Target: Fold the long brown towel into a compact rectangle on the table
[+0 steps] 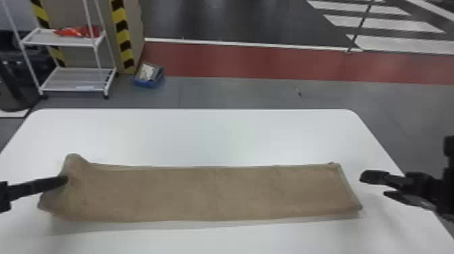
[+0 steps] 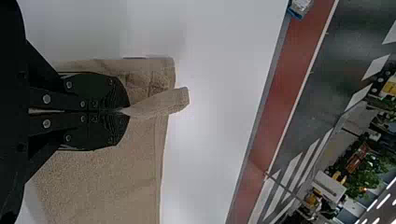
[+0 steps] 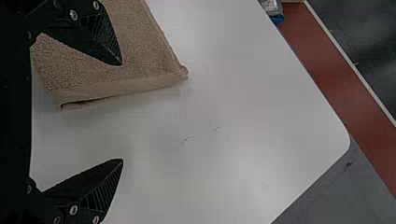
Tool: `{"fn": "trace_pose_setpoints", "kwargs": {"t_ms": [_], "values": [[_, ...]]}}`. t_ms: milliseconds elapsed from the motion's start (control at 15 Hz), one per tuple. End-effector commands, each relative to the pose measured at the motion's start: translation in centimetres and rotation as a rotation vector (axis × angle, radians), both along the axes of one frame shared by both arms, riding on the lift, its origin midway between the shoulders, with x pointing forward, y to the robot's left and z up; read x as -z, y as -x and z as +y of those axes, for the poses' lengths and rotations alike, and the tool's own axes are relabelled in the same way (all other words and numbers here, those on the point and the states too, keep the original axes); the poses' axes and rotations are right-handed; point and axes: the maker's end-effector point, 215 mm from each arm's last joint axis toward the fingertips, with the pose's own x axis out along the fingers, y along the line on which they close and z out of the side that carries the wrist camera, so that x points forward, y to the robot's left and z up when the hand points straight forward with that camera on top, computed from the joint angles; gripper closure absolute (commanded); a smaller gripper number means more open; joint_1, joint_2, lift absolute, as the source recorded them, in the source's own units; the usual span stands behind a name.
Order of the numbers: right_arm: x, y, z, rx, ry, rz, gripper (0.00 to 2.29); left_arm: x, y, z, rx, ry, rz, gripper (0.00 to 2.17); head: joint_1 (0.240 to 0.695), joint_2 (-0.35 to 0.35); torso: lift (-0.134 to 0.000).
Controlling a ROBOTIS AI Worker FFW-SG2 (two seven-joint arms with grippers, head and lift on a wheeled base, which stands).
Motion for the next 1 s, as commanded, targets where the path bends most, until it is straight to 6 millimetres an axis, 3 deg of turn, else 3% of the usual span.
{"fn": "trace_pose_setpoints", "kwargs": {"t_ms": [0, 133, 467, 733, 933], "values": [[0.1, 0.1, 0.0, 0.002, -0.001, 0.003, 0.16, -1.9, -0.7, 0.0, 0.013, 0.036, -0.075, 1.71, 0.695, -0.118, -0.125], [0.1, 0.1, -0.1, 0.002, 0.000, 0.004, 0.16, -2.2, -1.3, -0.6, 0.019, 0.046, -0.111, 1.71, 0.695, -0.118, -0.125], [0.0, 0.1, 0.0, -0.001, 0.000, 0.002, 0.16, 2.1, -2.8, -0.1, -0.013, -0.012, -0.038, 1.71, 0.695, -0.120, -0.125], [-0.3, 0.1, -0.4, 0.005, 0.004, -0.005, 0.16, 1.8, -2.9, 1.4, -0.039, -0.036, -0.041, 1.70, 0.695, -0.108, -0.125], [-3.0, -0.5, 0.0, -0.020, 0.060, -0.065, 0.16, 1.8, -2.5, 1.7, -0.036, -0.043, -0.038, 1.70, 0.695, -0.103, -0.125]]}}
